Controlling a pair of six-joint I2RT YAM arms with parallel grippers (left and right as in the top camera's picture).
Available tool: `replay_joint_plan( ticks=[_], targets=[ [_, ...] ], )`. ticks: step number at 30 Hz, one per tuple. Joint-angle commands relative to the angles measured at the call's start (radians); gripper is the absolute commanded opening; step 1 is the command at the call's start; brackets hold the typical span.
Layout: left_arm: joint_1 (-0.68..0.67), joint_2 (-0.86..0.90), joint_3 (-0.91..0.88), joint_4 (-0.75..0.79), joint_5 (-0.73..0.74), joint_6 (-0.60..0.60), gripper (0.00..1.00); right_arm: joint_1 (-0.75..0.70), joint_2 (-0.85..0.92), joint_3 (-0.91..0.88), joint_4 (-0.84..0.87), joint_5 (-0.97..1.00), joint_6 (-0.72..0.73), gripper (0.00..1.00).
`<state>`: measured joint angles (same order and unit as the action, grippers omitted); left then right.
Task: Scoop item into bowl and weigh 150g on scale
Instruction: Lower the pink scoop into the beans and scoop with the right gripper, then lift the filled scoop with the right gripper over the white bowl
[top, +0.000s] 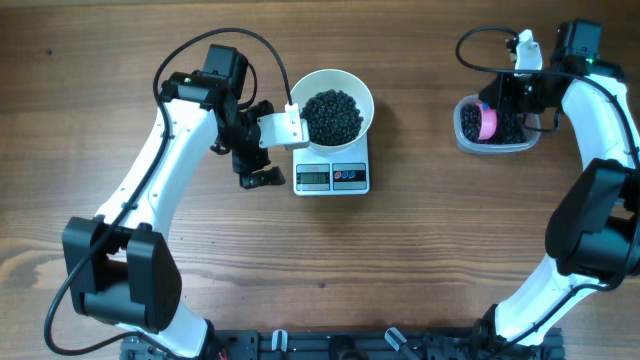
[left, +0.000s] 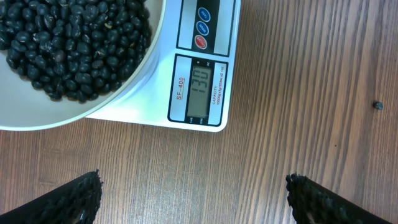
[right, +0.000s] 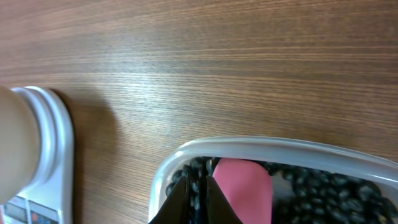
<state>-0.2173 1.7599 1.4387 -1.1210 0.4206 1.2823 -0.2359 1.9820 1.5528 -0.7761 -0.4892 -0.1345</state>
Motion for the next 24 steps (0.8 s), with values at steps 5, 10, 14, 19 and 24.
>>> replay_joint_plan(
  ticks=[5,10,14,19,24],
  targets=[
    [-0.003,0.004,-0.006,0.000,0.024,0.019,1.00,-0.042,0.025,-0.010,-0.004,-0.196,0.085,0.04],
    [-0.003,0.004,-0.006,0.000,0.024,0.019,1.00,-0.082,0.025,-0.010,-0.021,-0.182,0.082,0.04],
    [-0.003,0.004,-0.006,0.000,0.024,0.019,1.00,-0.121,0.024,-0.010,-0.021,-0.145,0.084,0.04],
    [-0.003,0.004,-0.006,0.000,0.024,0.019,1.00,-0.159,0.024,-0.010,-0.048,-0.128,0.085,0.04],
    [-0.003,0.004,-0.006,0.000,0.024,0.019,1.00,-0.183,0.022,-0.010,-0.048,-0.129,0.085,0.04]
  ],
)
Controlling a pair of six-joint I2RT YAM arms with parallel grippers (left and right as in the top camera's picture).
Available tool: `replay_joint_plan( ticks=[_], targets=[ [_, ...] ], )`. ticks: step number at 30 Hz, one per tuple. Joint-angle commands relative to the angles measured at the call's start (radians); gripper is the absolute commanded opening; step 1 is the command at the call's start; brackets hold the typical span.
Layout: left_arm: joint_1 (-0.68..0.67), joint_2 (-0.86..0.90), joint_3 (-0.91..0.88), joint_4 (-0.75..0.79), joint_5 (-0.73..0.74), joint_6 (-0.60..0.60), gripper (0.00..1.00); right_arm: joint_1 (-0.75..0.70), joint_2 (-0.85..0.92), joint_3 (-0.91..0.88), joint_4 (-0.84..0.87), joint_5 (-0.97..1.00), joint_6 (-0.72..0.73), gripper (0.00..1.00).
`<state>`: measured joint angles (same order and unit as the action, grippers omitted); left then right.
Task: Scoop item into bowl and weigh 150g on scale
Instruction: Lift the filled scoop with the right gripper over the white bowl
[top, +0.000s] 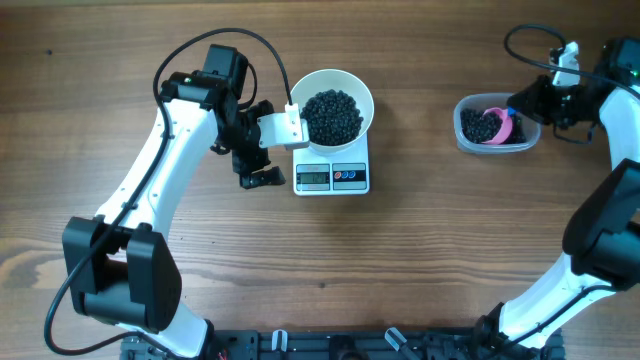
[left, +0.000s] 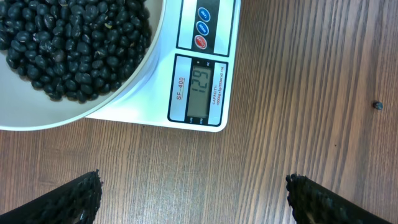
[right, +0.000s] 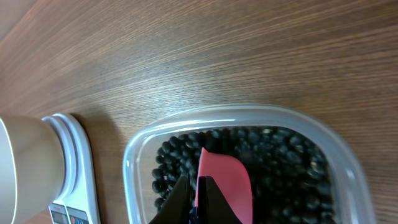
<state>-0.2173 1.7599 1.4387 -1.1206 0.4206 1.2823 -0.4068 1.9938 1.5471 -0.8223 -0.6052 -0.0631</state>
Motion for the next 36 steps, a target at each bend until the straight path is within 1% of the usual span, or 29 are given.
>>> replay_joint_plan(
  ticks=[1,9,18,24,36],
  targets=[
    [-0.003,0.004,-0.006,-0.001,0.024,0.019,1.00,-0.015,0.010,-0.003,-0.002,-0.013,0.014,0.04],
    [-0.003,0.004,-0.006,-0.001,0.024,0.019,1.00,-0.039,-0.002,0.008,0.002,-0.013,0.013,0.04],
    [-0.003,0.004,-0.006,-0.001,0.024,0.019,1.00,-0.054,-0.016,0.105,-0.032,-0.017,0.012,0.04],
    [-0.003,0.004,-0.006,-0.001,0.024,0.019,1.00,-0.061,-0.016,0.111,-0.032,-0.029,0.014,0.04],
    [-0.003,0.004,-0.006,-0.001,0.024,0.019,1.00,-0.072,-0.017,0.111,-0.035,-0.279,0.010,0.04]
  ],
)
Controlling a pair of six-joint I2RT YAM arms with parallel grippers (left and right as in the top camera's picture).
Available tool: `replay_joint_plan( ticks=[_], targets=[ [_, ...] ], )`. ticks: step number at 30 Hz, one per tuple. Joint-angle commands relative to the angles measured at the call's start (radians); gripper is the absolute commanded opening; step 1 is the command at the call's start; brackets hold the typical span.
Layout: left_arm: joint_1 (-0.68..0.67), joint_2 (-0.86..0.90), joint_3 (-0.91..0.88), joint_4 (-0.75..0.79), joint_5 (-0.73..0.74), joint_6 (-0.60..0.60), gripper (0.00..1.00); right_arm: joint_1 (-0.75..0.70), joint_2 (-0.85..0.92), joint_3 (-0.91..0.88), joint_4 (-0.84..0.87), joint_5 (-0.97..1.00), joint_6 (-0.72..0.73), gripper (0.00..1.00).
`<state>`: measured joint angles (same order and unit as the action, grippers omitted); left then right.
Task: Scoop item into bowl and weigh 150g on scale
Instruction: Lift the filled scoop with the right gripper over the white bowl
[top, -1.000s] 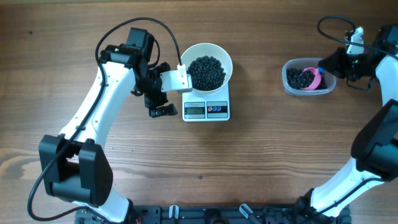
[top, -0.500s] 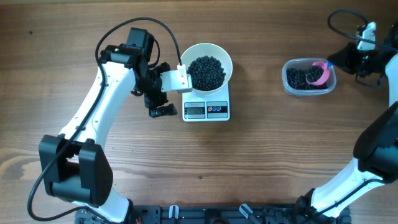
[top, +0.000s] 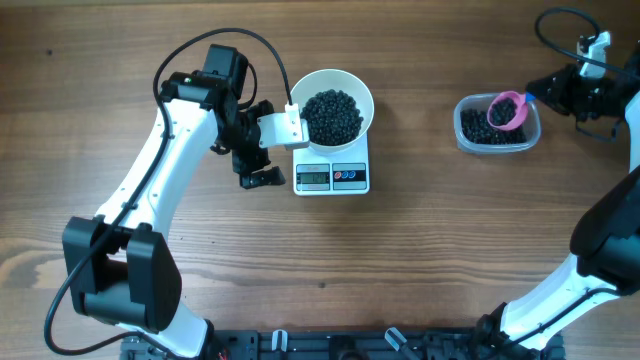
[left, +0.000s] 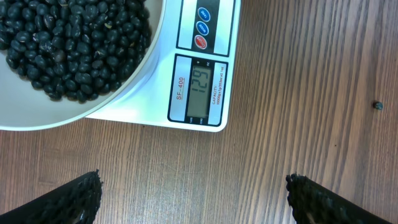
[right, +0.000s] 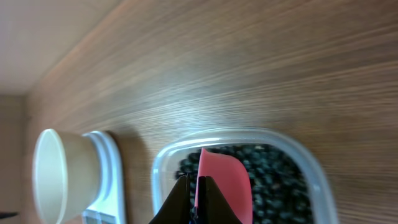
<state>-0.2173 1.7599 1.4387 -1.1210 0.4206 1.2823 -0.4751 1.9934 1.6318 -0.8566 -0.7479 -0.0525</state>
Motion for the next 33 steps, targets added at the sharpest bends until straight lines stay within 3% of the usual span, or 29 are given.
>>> replay_joint_plan(
  ticks=[1,12,25,33],
  targets=[
    [-0.003,0.004,-0.006,-0.001,0.024,0.019,1.00,-0.003,-0.017,0.026,0.000,-0.154,0.000,0.04],
    [-0.003,0.004,-0.006,0.000,0.024,0.019,1.00,0.011,-0.017,0.026,0.087,-0.442,0.004,0.04],
    [-0.003,0.004,-0.006,0.000,0.024,0.019,1.00,0.290,-0.017,0.026,0.324,-0.445,0.108,0.04],
    [-0.003,0.004,-0.006,0.000,0.024,0.019,1.00,0.464,-0.017,0.026,0.344,-0.367,0.104,0.04]
  ],
)
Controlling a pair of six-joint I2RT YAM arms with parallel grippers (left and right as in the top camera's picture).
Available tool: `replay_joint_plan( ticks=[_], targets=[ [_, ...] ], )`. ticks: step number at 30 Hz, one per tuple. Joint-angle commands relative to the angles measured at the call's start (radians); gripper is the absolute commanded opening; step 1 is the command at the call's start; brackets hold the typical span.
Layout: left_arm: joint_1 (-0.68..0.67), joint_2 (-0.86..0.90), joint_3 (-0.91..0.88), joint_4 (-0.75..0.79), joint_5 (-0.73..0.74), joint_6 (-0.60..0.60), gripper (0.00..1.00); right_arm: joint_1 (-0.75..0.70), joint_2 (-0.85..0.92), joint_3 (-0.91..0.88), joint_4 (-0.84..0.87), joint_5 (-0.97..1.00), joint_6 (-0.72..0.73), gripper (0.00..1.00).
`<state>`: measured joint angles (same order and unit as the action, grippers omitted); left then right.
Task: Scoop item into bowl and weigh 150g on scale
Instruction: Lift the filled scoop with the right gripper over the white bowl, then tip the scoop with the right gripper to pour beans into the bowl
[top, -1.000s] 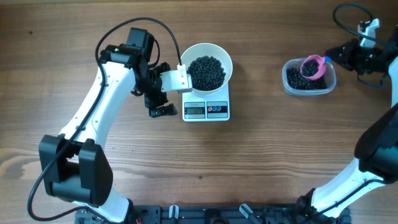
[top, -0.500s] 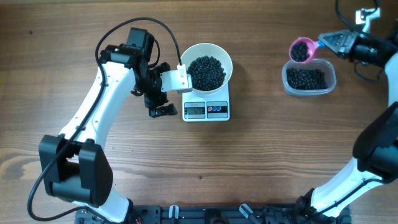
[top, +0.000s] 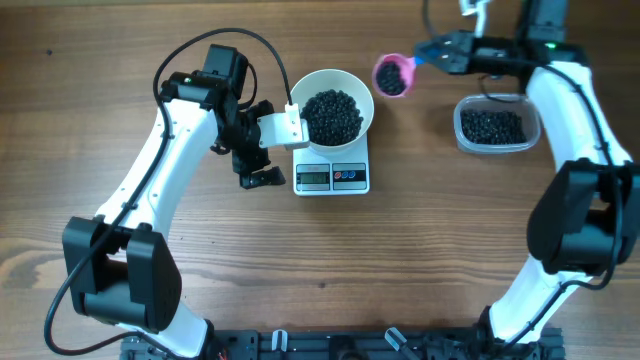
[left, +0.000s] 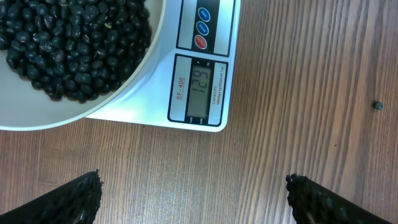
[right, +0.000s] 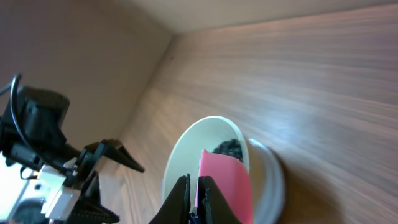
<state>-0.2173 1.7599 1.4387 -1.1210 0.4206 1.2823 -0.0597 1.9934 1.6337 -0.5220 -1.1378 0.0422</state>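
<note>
A white bowl (top: 336, 112) heaped with black beans stands on the white digital scale (top: 333, 176), whose display (left: 199, 87) reads 129. My right gripper (top: 437, 52) is shut on the handle of a pink scoop (top: 391, 74) that carries beans, level, just right of the bowl's rim. In the right wrist view the pink scoop (right: 225, 185) sits in front of the bowl (right: 200, 158). My left gripper (top: 258, 170) stands open over bare wood left of the scale, its fingertips (left: 79, 194) wide apart.
A clear plastic tub (top: 494, 125) of black beans sits at the right, under the right arm. One stray bean (left: 377, 105) lies on the wood near the scale. The left arm stretches from the front left to the scale's left side.
My right gripper has moved left with the pink scoop, from above the bean tub to just right of the bowl. The scale still reads 129. The left arm has not moved.
The pink scoop was down in the bean tub, held by my right gripper, while the scale read 130, then 129. Then the scoop was raised over the tub with beans in it. Now it hangs beside the bowl. My left gripper stayed open by the scale throughout.
</note>
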Motion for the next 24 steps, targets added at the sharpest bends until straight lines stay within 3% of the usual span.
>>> replay_joint_plan(
  ticks=[1,8,13,24],
  targets=[
    [-0.003,0.004,-0.006,0.000,0.024,0.019,1.00,0.061,-0.017,0.024,0.010,0.031,0.009,0.04],
    [-0.003,0.004,-0.006,0.000,0.024,0.019,1.00,0.189,-0.017,0.024,0.012,0.086,-0.062,0.05],
    [-0.003,0.004,-0.006,0.000,0.024,0.019,1.00,0.285,-0.017,0.024,0.017,0.303,-0.090,0.04],
    [0.020,0.004,-0.006,-0.001,0.023,0.019,1.00,0.296,-0.017,0.024,0.043,0.352,-0.041,0.04]
  ],
)
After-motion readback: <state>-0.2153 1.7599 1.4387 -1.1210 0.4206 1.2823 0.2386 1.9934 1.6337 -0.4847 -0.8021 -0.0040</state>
